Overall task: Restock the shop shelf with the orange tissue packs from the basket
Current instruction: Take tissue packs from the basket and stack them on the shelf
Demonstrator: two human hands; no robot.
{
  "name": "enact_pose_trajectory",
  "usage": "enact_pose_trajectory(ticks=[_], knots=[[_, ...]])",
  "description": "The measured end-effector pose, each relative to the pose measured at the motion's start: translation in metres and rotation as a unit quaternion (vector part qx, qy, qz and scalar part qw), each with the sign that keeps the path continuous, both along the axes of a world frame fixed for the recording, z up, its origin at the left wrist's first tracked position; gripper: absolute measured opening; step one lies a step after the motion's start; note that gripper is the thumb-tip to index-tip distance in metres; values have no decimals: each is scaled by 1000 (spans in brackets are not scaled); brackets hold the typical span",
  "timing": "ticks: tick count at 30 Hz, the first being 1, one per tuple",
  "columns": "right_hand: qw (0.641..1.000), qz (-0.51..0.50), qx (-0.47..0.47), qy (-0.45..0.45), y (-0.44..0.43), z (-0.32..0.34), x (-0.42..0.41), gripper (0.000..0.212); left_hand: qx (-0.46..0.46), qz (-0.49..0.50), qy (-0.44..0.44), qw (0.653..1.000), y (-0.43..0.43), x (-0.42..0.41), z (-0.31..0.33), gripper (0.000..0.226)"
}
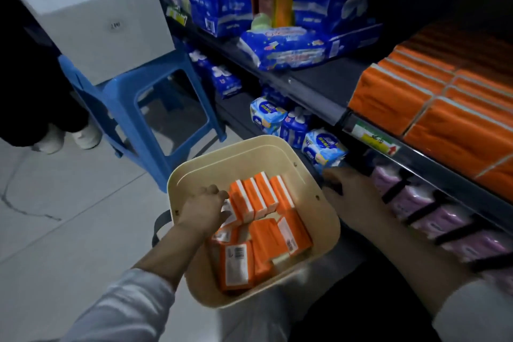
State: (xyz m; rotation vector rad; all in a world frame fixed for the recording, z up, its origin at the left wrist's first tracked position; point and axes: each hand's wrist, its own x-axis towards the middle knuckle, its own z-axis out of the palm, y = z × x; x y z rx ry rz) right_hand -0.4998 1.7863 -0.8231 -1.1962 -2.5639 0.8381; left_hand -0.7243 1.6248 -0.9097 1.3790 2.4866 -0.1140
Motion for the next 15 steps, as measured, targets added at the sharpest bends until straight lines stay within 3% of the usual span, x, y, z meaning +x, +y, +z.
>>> enact_pose_trajectory(ticks=[6,10,13,15], knots=[[998,-32,-10,-59,27,-22,-9,37,-93,-55,27,994,40,-19,-49,58],[994,-43,-24,-94,36,-34,-14,40,-103,-66,11,992,67,-18,-83,57],[992,-50,-42,-110,41,-40,-14,44,-100,56,-99,988,84,-18,-122,67],[991,-53,-48,-110,43,-41,-15,46,-80,170,-171,967,91,-15,-145,77]])
